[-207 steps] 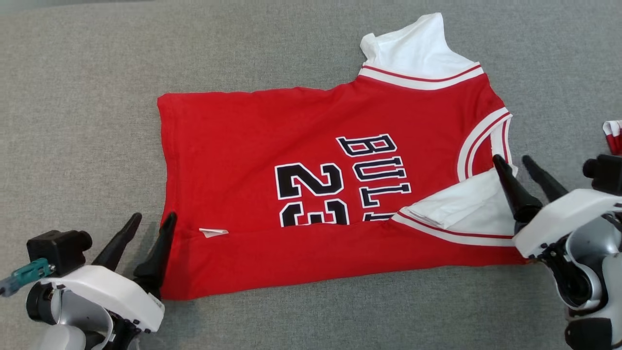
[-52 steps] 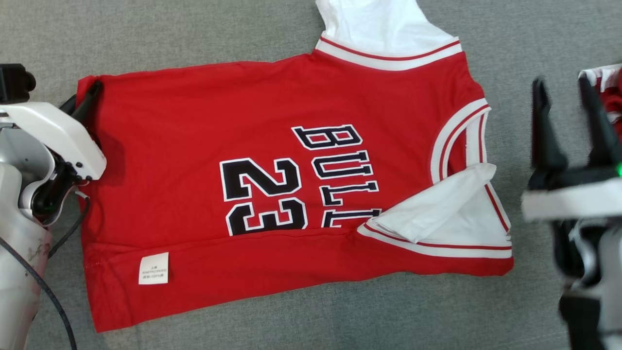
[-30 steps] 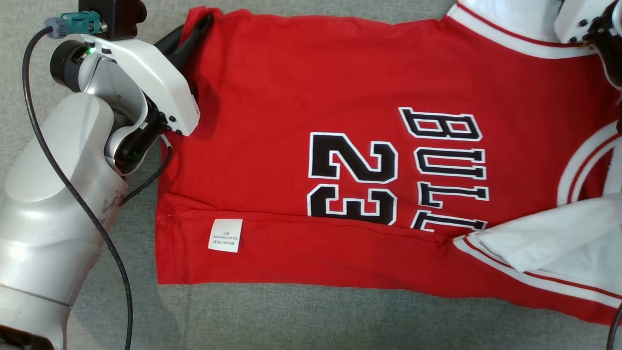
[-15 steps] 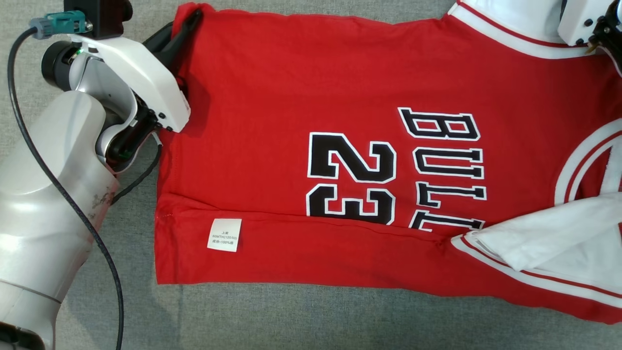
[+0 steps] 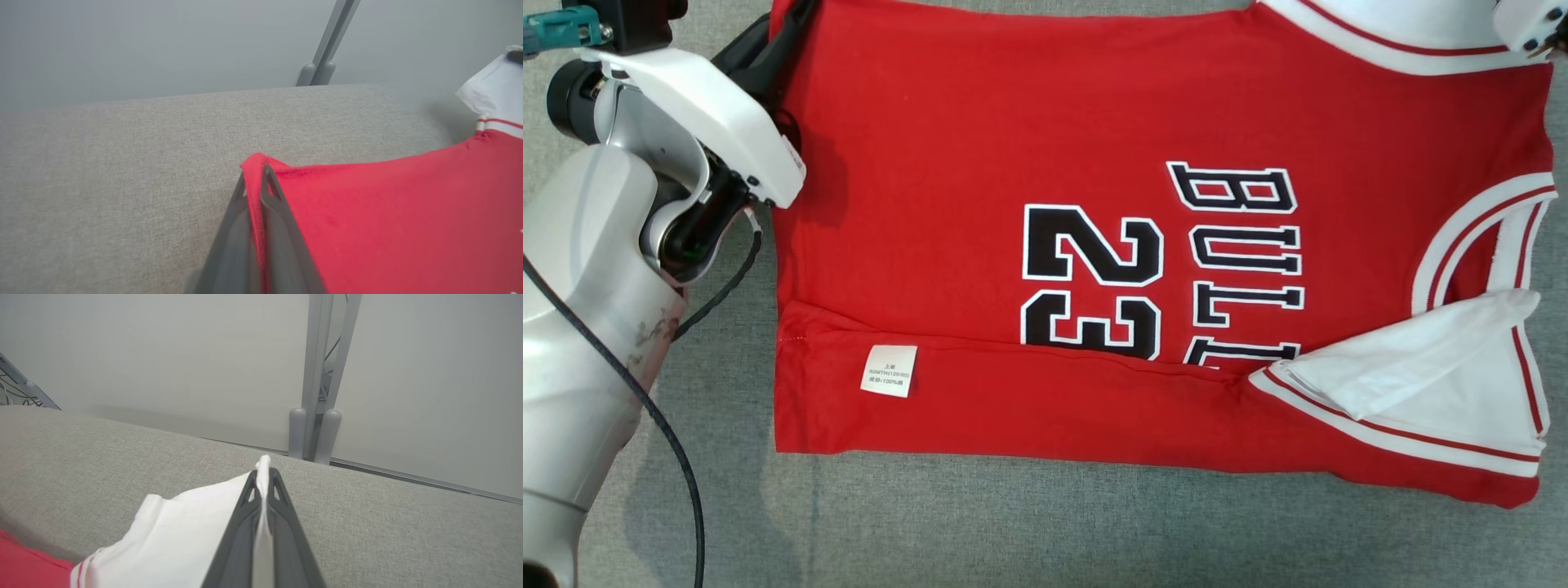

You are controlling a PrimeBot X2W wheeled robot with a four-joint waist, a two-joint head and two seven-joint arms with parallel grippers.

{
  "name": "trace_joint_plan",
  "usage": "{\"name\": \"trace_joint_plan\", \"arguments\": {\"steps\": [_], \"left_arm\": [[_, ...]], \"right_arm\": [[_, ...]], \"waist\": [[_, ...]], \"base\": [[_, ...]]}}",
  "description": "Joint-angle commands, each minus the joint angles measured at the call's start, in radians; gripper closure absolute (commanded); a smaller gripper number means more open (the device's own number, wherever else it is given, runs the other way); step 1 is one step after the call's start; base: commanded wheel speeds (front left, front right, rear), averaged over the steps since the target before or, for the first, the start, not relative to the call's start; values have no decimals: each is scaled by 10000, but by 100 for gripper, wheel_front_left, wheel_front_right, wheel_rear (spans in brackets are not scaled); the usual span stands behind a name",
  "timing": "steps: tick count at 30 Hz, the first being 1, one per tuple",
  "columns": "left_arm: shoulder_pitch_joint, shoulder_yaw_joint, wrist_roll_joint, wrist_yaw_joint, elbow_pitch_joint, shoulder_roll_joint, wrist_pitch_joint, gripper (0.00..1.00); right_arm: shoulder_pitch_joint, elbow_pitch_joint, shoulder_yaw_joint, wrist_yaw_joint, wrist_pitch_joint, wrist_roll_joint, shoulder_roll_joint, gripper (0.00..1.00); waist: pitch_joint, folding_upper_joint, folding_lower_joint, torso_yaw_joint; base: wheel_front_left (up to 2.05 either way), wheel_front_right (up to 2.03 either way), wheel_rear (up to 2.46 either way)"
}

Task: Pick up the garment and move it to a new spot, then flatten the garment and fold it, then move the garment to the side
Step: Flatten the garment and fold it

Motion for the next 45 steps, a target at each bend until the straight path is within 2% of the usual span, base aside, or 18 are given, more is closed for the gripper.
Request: {"name": "trace_joint_plan", "arguments": {"steps": [1,5,9,11,12,16,17,19,24,28,32,33,34,35,39,45], "left_arm": [[234,25,-128,15,-177,179,-121,100],[941,74,-365,17,-762,512,-267,100],[1955,196,-552,277,-1758,1064,-379,100],[2599,329,-801,466,-2416,1371,-404,100],[2599,329,-801,466,-2416,1371,-404,100],[3896,644,-1370,892,-3933,2020,-344,100],[4529,795,-1666,1171,-4700,2301,-338,100],[5145,935,-1955,1431,-5333,2571,-292,100],[6270,1312,-2654,1851,-6181,2918,-412,100],[6707,1422,-2941,1996,-6170,3008,-472,100],[6977,1380,-3154,2044,-5950,2917,-362,100],[7025,1346,-3163,2065,-5877,2881,-365,89],[7051,1332,-3167,2110,-5814,2829,-396,53],[7067,1313,-3150,2124,-5751,2786,-446,0],[7194,1373,-2775,2340,-5624,2617,-1017,0],[7336,1842,-1479,3093,-5827,2224,-2532,0]], "right_arm": [[374,-315,38,-4,-186,262,-129,100],[1331,-1418,140,-4,-301,829,-442,100],[2728,-2951,-67,-2,-206,1278,-839,100],[3573,-3881,-327,-2,-134,1482,-967,100],[3573,-3881,-327,-2,-134,1482,-967,100],[5520,-5629,-1245,-2,144,1670,-1093,100],[6581,-6456,-1825,-2,321,1704,-901,100],[7639,-7230,-2508,-2,434,1602,-621,100],[10091,-8748,-3884,-2,820,1168,475,100],[11403,-9305,-4607,-2,1111,921,1413,100],[11978,-9284,-4801,-2,1281,566,2108,100],[12068,-9211,-4786,-2,1287,534,2267,82],[12130,-9145,-4795,-2,1259,426,2350,55],[12155,-9058,-4854,-2,1182,309,2447,0],[12103,-8821,-4982,-2,597,-254,2756,0],[11791,-8999,-5320,-2,-1025,-1385,3062,0]], "waist": [[-118,0,-1,-53],[-408,0,-1,-183],[-738,0,-1,-366],[-900,0,-1,-456],[-900,0,-1,-456],[-1113,0,-1,-602],[-1187,0,-1,-665],[-1241,0,-1,-714],[-1336,0,-1,-848],[-1391,0,-1,-949],[-1439,0,-1,-1068],[-1451,0,-1,-1087],[-1462,0,-1,-1098],[-1477,0,-1,-1106],[-1578,0,-1,-1114],[-1946,0,-1,-1064]], "base": [[0,0,0],[0,0,0],[0,0,0],[0,0,0],[0,0,0],[0,0,0],[0,0,0],[0,0,0],[0,0,0],[0,0,0],[0,0,0],[0,0,0],[0,0,0],[0,0,0],[0,0,0],[0,0,0]]}}
